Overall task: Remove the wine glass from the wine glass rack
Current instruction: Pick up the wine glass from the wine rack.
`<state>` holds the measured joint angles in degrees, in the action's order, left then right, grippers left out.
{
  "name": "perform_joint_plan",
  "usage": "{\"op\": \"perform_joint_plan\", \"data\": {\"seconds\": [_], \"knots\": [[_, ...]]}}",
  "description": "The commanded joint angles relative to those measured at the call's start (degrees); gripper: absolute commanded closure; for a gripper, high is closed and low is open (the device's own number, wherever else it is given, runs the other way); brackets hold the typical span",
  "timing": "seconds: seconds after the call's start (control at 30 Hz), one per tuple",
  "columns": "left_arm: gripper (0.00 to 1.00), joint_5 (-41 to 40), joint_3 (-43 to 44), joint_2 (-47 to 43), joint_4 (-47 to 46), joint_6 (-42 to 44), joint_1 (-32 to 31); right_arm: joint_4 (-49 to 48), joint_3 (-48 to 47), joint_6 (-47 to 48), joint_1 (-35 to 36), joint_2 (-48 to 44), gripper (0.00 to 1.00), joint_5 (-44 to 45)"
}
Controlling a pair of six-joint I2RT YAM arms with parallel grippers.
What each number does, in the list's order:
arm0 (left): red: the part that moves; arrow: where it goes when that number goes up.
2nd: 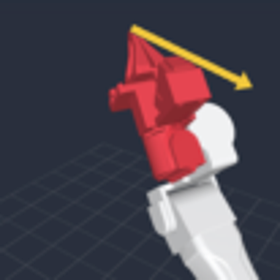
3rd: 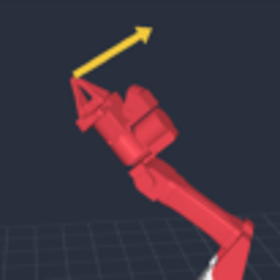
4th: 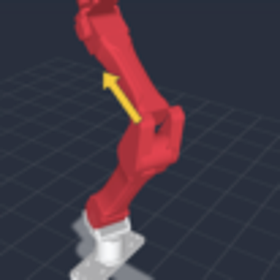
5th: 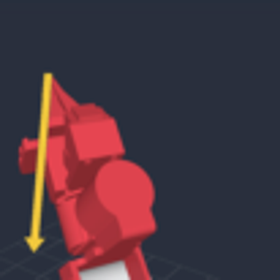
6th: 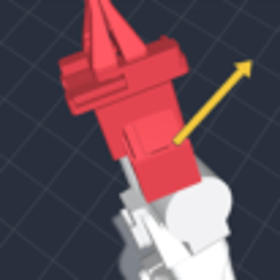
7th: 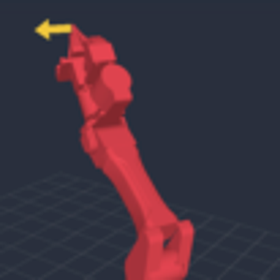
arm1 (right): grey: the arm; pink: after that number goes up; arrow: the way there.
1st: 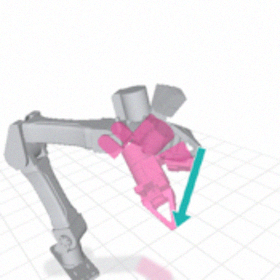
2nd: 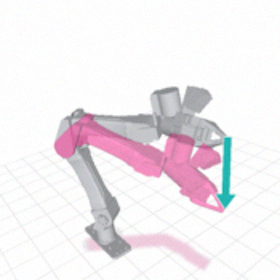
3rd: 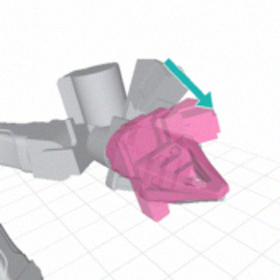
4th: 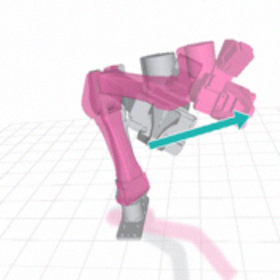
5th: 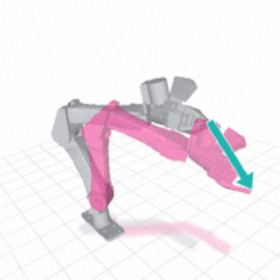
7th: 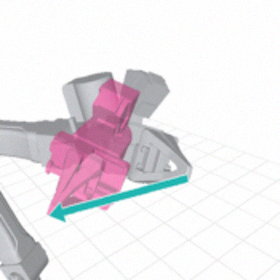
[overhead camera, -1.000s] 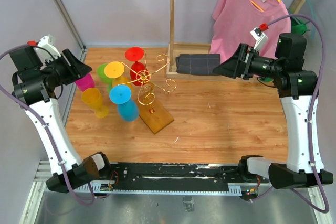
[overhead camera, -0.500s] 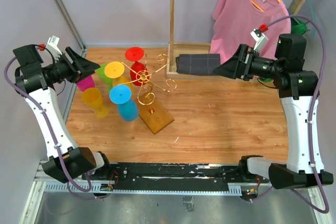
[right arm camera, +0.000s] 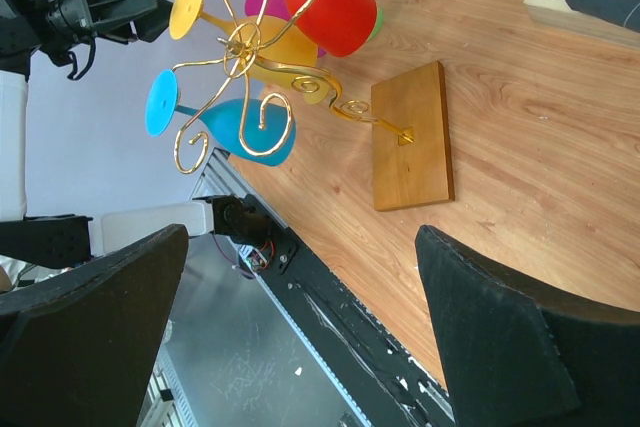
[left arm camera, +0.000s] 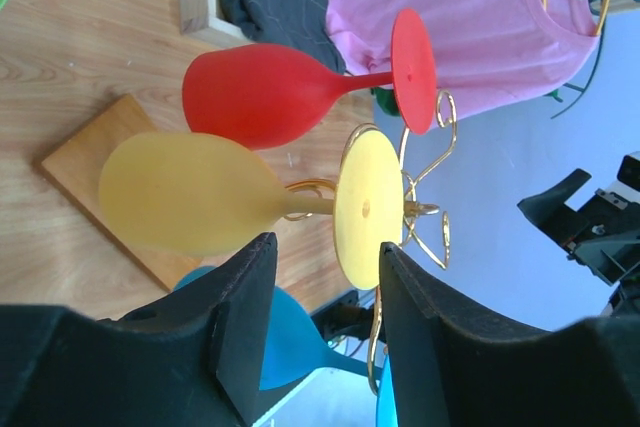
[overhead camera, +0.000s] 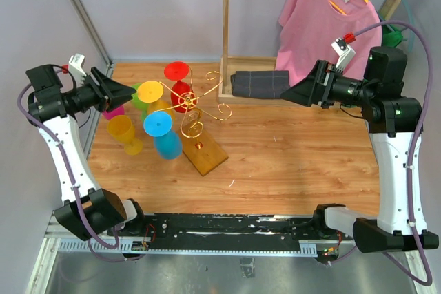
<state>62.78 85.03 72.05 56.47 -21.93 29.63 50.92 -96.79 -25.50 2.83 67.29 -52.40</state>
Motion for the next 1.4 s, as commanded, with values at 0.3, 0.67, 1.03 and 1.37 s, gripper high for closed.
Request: {"op": "perform_joint_plan", "data": {"seconds": [0.3,0.67,1.03,1.37], "knots": [[0.52,5.21,-4.11,-0.74,-3.21,-2.38,0.34,0.08,1.05,-0.32,-1.01,-1.62,0.02,0.19],[0.53,5.58,-3.30,0.49,-3.52,-2.54,0.19,-0.37,1.49,-0.57,-0.98,-1.89,0.02,0.15],[0.56,4.90,-2.74,1.15,-4.80,-3.29,-1.30,-0.47,1.81,-0.70,-0.99,-2.33,0.01,0.11],[0.64,4.75,-3.02,1.25,-6.85,-5.18,-2.67,-0.47,2.10,-0.52,-0.98,-2.59,0.01,0.02]]}}
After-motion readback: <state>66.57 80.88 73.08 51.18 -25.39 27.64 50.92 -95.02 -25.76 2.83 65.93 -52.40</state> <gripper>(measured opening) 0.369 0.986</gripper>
